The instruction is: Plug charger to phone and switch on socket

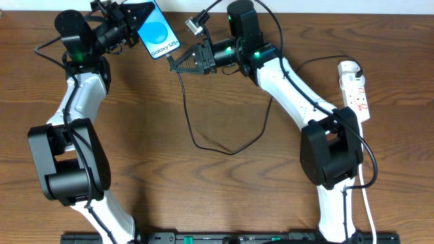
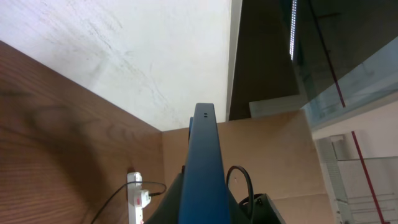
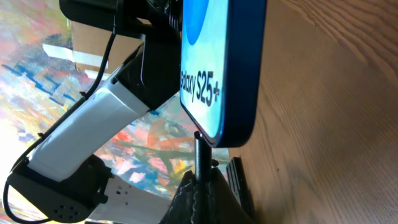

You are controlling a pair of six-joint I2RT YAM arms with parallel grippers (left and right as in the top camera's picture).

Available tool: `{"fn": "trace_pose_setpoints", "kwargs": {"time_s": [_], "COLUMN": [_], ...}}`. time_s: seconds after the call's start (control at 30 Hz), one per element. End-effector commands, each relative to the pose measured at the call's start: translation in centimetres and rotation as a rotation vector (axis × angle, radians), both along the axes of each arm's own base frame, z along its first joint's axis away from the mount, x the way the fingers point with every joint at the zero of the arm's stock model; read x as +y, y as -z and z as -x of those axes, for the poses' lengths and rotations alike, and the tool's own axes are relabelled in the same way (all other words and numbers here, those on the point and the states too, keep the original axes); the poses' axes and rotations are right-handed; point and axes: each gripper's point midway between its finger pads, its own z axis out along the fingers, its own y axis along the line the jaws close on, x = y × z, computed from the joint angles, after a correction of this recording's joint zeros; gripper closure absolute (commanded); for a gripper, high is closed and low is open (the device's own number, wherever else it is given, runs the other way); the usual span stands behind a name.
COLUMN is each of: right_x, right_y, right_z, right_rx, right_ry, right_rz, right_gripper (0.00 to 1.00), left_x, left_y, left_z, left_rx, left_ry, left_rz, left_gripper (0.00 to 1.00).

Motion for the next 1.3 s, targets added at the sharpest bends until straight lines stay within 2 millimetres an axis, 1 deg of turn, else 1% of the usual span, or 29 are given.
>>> {"fn": "trace_pose_setpoints", "kwargs": {"time_s": [0.0,0.47,1.27], "right_x": [-0.8,-1.0,0.3], "right_y": [0.3,0.2,0.2], "right_z": [-0.9,-1.2,0.0], "right_rx": [-0.009,-0.014,-0.016], "right_ry": [0.016,0.023,-0.008], "right_rz": [-0.003,-0.005,-0.006], "right_gripper": [0.99,0.99,0.99], "left_x": [-0.3,-0.4,-0.4], "left_y": [-0.9,-0.9,-0.9], "left_z": [0.6,0.7,0.6], "left_rx": [-0.041,-0.042,-0.041], "left_ry": [0.024,0.03,0.028], "left_rz": [-0.02,-0.02,-0.02], "left_gripper": [0.93,0.93,0.93]}}
